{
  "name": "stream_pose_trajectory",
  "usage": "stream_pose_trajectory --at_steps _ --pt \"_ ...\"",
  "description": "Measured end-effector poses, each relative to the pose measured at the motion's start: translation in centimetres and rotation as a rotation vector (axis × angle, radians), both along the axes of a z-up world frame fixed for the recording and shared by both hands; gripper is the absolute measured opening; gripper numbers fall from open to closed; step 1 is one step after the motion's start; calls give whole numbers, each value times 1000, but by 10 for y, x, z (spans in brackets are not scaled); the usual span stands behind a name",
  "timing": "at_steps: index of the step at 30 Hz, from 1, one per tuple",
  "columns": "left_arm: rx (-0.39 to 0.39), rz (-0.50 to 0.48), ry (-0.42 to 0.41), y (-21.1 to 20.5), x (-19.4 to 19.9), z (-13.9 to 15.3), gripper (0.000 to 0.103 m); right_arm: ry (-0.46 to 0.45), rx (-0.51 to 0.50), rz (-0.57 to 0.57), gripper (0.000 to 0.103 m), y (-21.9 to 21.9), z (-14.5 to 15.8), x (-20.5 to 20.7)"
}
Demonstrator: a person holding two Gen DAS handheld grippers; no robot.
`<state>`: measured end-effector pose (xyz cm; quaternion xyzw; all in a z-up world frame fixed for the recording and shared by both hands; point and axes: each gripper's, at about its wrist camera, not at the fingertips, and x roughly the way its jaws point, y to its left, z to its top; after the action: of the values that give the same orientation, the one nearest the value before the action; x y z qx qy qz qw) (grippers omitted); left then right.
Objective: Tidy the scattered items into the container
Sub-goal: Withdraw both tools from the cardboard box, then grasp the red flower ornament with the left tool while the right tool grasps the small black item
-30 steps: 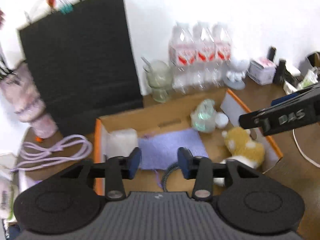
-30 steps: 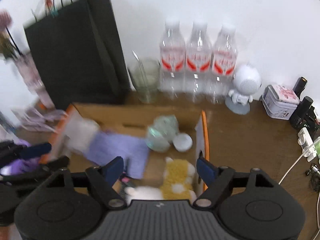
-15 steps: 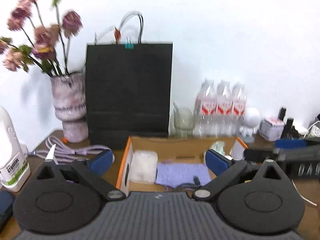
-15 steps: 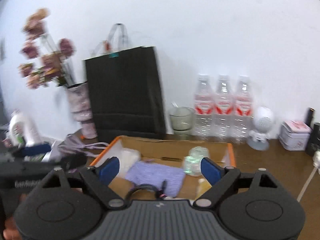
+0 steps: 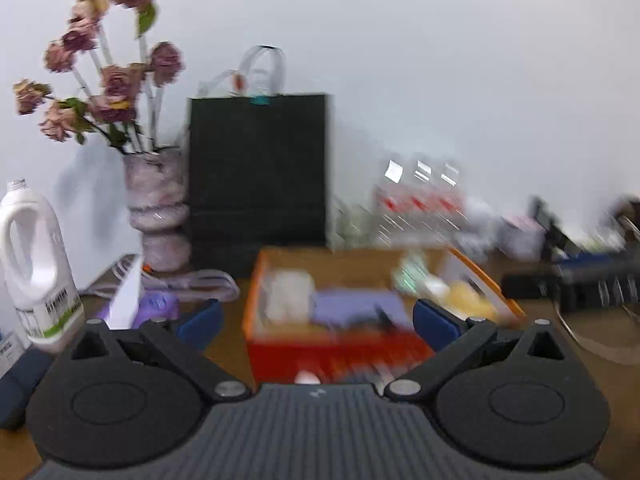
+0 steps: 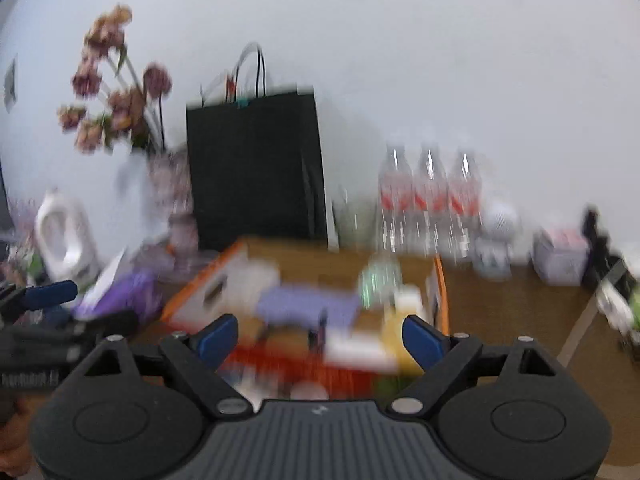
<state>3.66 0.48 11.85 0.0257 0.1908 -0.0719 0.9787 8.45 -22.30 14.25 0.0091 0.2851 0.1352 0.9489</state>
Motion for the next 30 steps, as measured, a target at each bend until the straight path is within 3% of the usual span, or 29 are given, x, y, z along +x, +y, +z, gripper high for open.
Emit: stream_pose_trajectory --at_steps 4,7,11,14,16,20,22,23,26,30 --pt "-11 -78 -60 -6 -91 -41 103 -8 37 30 91 -17 -17 -77" --pt "-28 -207 -36 -16 -139 -68 103 3 122 9 92 -33 -45 -117" --pt "5 -391 18 -42 -162 -88 103 87 134 -113 91 -53 -80 -121" --pt "60 -450 55 -60 -161 -98 101 117 161 -173 89 -65 -89 -119" --pt "49 -476 106 -66 -154 -103 101 111 176 -169 89 -67 -89 -119" --pt "17 -462 218 -76 -140 -115 99 110 174 -156 88 -62 -90 -112" --pt "49 -429 253 -83 -134 -121 82 119 174 -157 88 -61 -95 -105" --pt "49 -415 263 -84 -132 -123 68 122 172 -158 88 -60 -99 -100" --pt "0 -341 267 -71 -125 -119 58 126 126 -209 86 -56 -109 -84" --pt "-49 -166 275 -41 -105 -118 55 122 48 -227 77 -44 -122 -59"
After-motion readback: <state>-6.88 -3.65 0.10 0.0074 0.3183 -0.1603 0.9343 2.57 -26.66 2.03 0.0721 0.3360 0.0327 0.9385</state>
